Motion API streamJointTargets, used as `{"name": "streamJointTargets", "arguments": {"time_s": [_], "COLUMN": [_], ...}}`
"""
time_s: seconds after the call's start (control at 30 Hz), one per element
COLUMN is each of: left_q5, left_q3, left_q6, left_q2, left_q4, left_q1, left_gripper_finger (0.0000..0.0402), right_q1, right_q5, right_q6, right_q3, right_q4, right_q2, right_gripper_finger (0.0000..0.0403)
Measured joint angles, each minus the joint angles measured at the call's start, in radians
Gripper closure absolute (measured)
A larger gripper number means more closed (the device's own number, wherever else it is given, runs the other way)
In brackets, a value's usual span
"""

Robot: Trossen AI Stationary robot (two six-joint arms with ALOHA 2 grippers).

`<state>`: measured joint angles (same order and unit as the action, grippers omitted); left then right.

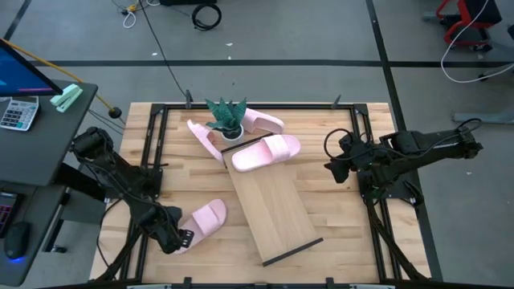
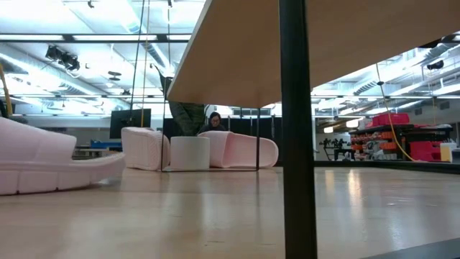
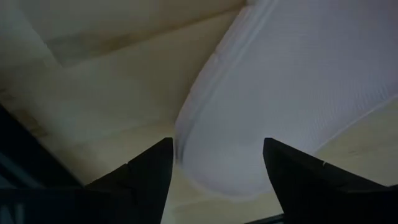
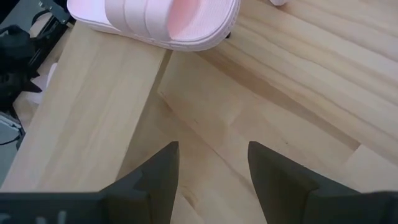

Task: Pick and place slides into the shelf
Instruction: Put the bottom left pink slipper on the shelf

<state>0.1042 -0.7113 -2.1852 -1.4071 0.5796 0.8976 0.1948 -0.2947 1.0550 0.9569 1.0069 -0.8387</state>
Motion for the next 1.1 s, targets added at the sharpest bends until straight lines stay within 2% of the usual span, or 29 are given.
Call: {"name": "streamJointTargets", "arguments": {"time_s": [0.2,0.4,0.6,0.73,0.97,1.1], "left_q5": [-0.072,-0.076,-0.093,-0.111,-0.115,-0.123], "left_q3": [0.003,0.112,0.126,0.127,0.127,0.13], "left_q6": [0.013,0.012,0.009,0.044,0.087,0.108], "left_q2": [-0.001,-0.025,-0.04,-0.039,-0.03,0.002], "left_q4": [-0.027,-0.296,-0.293,-0.294,-0.288,-0.282], "left_q1": [0.0,0.0,0.0,0.002,0.002,0.002], "left_gripper_finger": [0.0143,0.0143,0.0156,0.0201,0.0325,0.0342], "right_q1": [0.0,0.0,0.0,0.0,-0.001,-0.001], "right_q5": [0.001,0.001,-0.003,-0.026,-0.076,-0.093], "right_q6": [0.022,0.028,0.053,0.055,0.057,0.068], "right_q3": [0.0,0.0,0.0,0.0,0.0,0.0], "right_q4": [0.0,-0.002,-0.002,-0.002,-0.002,-0.002], "right_q2": [0.0,0.0,0.0,0.0,0.0,0.0], "right_gripper_finger": [0.0206,0.0206,0.0206,0.0206,0.0206,0.0206]}}
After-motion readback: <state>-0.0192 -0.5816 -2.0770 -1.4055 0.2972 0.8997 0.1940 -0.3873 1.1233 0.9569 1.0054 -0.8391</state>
